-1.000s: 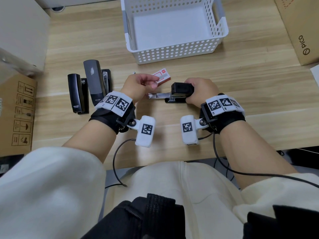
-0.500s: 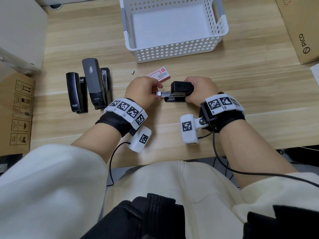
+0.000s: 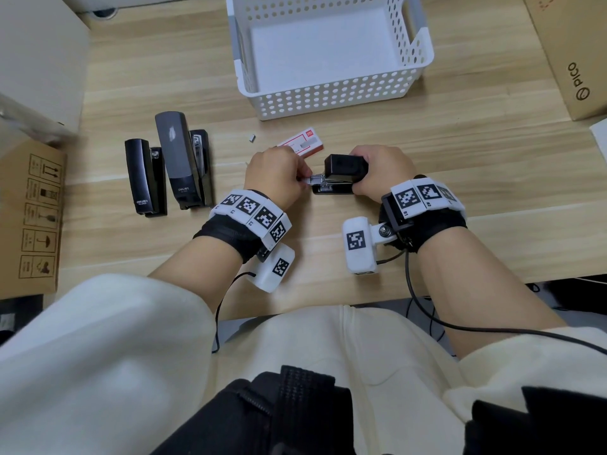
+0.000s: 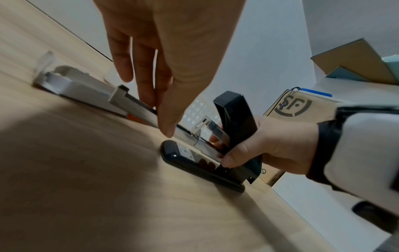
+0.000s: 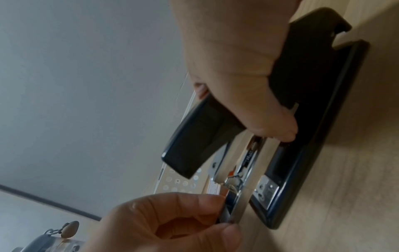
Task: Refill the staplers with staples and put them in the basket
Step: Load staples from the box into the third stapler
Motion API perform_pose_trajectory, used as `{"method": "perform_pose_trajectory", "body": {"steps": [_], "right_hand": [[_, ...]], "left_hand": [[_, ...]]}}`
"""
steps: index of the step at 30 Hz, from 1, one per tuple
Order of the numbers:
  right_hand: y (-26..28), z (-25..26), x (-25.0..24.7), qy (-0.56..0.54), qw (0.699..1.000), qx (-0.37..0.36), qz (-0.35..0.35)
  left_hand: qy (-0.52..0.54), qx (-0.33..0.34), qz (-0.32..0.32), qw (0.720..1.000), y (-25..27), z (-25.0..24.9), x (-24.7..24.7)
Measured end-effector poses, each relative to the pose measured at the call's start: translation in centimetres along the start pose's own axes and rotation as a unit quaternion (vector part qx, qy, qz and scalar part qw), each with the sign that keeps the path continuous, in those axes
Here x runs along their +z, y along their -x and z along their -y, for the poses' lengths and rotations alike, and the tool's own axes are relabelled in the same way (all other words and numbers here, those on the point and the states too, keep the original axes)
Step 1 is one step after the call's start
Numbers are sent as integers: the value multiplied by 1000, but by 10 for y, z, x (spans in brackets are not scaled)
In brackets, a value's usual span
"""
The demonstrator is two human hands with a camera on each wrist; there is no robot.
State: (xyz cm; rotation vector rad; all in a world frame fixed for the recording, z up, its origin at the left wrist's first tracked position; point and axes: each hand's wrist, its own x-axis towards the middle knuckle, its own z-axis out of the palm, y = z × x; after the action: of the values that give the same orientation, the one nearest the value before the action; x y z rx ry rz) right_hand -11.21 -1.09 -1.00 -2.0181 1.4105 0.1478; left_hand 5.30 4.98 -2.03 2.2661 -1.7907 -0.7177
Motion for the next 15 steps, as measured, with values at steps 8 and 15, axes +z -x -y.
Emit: {"method": "perform_pose_trajectory", "body": {"steps": [8, 15], "right_hand": [[-1, 0, 0, -1, 1000, 4, 1], [-1, 0, 0, -2, 1000, 2, 4]], "left_hand": [[70, 88, 38, 993, 3, 12, -1], [67, 103, 50, 991, 3, 25, -5]]}}
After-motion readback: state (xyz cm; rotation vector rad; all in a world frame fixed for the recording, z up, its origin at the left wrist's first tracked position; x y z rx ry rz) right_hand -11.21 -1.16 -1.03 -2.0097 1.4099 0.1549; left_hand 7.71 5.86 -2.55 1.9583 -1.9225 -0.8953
